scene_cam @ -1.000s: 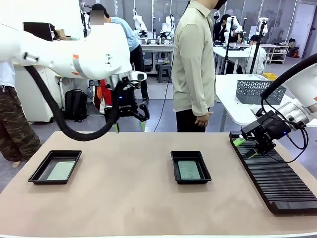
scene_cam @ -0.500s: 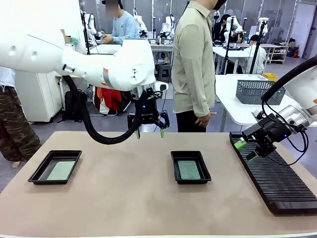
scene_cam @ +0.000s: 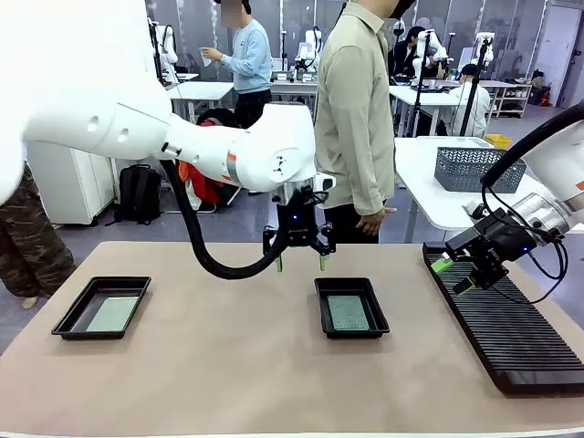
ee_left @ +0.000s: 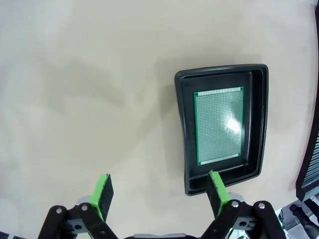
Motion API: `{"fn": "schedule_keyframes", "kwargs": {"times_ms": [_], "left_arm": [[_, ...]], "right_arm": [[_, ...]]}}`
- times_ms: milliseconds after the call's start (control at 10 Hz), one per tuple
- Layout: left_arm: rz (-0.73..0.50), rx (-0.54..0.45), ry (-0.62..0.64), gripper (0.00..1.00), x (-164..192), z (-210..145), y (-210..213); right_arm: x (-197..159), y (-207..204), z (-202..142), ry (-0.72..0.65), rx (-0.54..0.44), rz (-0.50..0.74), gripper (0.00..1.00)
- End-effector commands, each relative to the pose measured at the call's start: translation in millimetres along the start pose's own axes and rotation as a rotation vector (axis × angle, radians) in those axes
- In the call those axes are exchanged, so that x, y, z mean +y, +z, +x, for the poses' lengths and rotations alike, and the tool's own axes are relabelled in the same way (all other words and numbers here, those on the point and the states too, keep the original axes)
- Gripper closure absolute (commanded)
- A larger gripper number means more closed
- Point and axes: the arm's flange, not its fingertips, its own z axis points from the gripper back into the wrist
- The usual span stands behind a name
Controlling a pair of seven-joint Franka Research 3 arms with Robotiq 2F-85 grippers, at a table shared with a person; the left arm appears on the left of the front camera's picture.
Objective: Inspect and transfer BCBs to ESD trays.
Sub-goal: Pick up the ESD tray and place it on the left side of the table.
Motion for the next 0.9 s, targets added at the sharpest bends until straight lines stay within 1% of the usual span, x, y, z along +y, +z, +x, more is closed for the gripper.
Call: {"fn": "schedule_keyframes", "kwargs": {"times_ms": [0, 200, 500, 800], "left_arm": [[0.028, -0.042, 0.027, 0.00, -12.8, 3.5, -15.0], [0.038, -0.054, 0.034, 0.00, -22.7, 4.7, -33.2], [0.017, -0.052, 0.059, 0.00, -38.8, 6.7, -58.5], [0.040, -0.041, 0.124, 0.00, -41.0, 3.2, -81.9]], "right_arm": [[1.9, 1.8, -0.2, -0.007, -0.005, 0.002, 0.00], [1.9, 1.8, -0.2, -0.007, -0.005, 0.002, 0.00], [1.9, 1.8, -0.2, -0.007, -0.005, 0.002, 0.00], [1.9, 1.8, -0.2, -0.007, -0.005, 0.002, 0.00]]}}
